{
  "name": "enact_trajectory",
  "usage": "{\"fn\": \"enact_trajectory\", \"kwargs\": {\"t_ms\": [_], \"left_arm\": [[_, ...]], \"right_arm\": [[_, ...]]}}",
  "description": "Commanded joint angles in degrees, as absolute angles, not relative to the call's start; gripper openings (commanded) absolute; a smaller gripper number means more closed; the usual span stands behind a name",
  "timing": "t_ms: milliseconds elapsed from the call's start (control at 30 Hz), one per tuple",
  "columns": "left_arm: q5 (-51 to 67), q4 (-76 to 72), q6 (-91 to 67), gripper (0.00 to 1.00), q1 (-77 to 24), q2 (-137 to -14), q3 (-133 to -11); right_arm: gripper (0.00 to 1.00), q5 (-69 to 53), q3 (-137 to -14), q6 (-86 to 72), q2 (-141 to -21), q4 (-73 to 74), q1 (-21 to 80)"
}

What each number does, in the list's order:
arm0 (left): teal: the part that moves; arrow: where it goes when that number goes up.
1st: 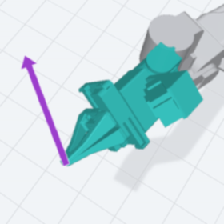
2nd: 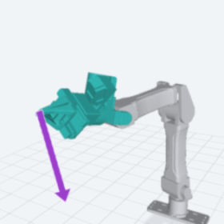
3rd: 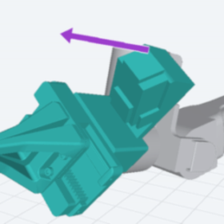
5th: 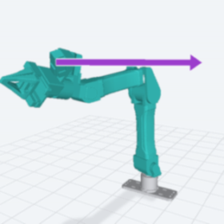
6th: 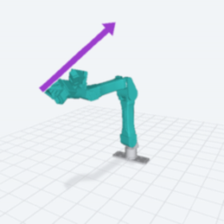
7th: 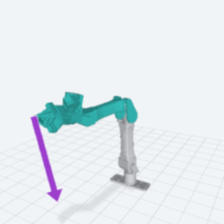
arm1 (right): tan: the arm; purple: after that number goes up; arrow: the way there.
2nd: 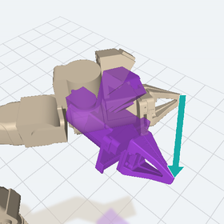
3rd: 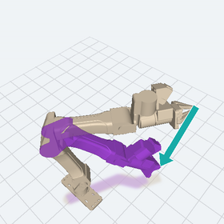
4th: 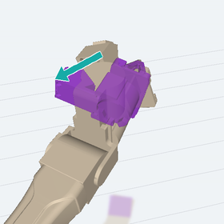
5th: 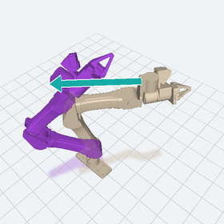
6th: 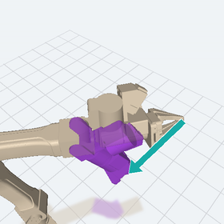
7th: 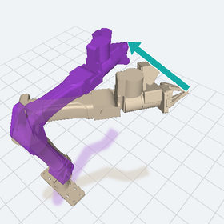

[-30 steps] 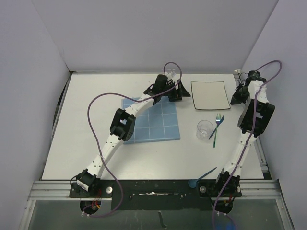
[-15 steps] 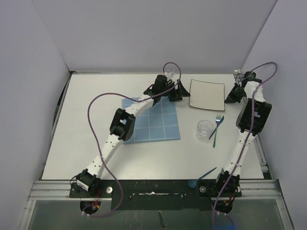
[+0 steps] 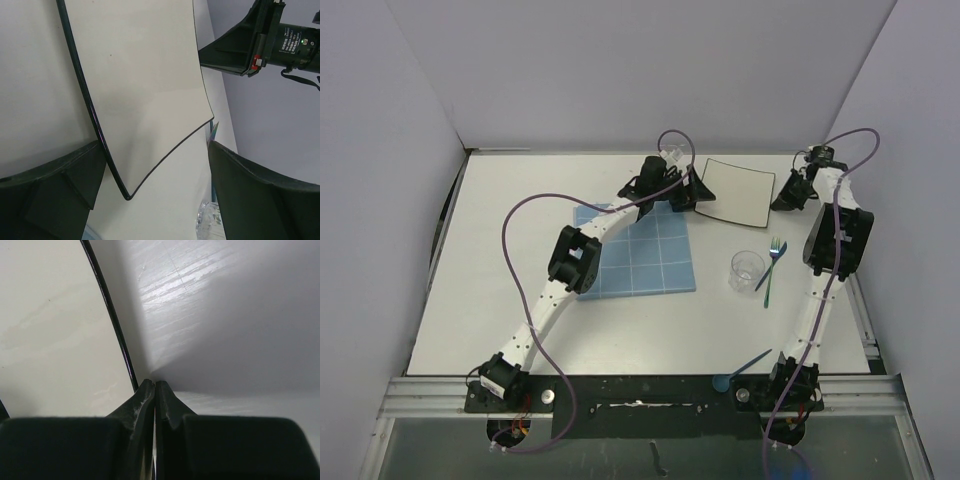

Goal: Set the dinner table for one person
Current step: Pick up the plate from the corner of the board.

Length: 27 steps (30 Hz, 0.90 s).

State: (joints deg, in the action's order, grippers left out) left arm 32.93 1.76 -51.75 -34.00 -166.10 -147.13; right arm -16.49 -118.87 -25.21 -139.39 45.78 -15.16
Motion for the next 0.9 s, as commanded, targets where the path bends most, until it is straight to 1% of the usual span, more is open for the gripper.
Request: {"fn": "enact_trajectory", "kwargs": {"t_ms": [0,133,333,467,733,867], "left_arm": [[32.0,4.6,-51.0,0.82,-33.6,-170.5,-145.5],[32.2,4.6,-51.3,0.82,-33.4,-170.4,-145.6],[32.2,5.1,-50.9,0.82,-33.4,-170.0,-145.6],[32.2,5.6,-50.7,0.82,-33.5,-170.2,-145.8],[32.3,6.4,-51.1,0.82,-34.1,-172.2,-147.6],[32.3,6.6,-51.2,0.82,-34.1,-172.3,-148.1]], "right_arm": [[0.00,-15.0,-120.9,-25.6,-141.6,47.9,-14.3],[0.00,-16.2,-126.2,-25.8,-143.8,49.2,-16.3],[0.00,-11.7,-134.1,-26.0,-146.6,51.2,-18.4],[0.00,-13.9,-136.9,-27.2,-148.9,51.5,-19.5],[0.00,-17.1,-135.3,-27.5,-150.5,50.8,-16.4],[0.00,-19.0,-132.1,-29.2,-149.6,49.2,-14.5]]}}
